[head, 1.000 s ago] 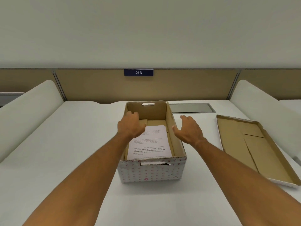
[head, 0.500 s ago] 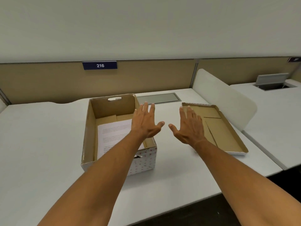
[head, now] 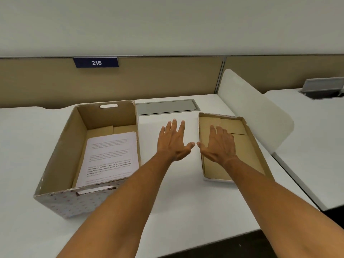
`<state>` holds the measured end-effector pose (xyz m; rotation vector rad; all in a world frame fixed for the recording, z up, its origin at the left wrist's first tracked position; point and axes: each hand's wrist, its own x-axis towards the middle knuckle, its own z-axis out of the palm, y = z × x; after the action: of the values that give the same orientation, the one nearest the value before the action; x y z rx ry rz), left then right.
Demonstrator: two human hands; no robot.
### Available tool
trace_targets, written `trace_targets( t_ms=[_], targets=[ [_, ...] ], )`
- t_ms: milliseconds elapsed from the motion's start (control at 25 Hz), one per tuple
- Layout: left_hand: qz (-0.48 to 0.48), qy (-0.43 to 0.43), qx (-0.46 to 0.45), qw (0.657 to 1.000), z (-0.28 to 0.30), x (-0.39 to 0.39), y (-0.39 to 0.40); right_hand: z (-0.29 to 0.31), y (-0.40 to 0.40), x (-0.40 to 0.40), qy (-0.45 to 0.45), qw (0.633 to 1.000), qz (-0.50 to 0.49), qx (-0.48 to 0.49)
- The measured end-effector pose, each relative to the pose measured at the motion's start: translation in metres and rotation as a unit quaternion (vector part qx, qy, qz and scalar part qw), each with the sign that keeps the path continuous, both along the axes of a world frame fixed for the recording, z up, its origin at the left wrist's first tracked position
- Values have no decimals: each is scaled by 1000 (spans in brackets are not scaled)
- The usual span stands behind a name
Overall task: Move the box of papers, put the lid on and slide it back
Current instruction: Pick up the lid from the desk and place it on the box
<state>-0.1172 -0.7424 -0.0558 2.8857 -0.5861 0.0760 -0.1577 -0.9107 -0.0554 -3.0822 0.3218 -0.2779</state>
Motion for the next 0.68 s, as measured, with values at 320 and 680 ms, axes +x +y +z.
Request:
trace_targets(
  t_ms=[320, 680],
  targets=[
    [88, 53, 56, 993, -47, 21, -23, -40, -27, 57, 24, 993, 76, 85],
    [100, 71, 25, 992, -54, 28, -16, -60, -20, 90, 45, 947, -95, 304]
  ],
)
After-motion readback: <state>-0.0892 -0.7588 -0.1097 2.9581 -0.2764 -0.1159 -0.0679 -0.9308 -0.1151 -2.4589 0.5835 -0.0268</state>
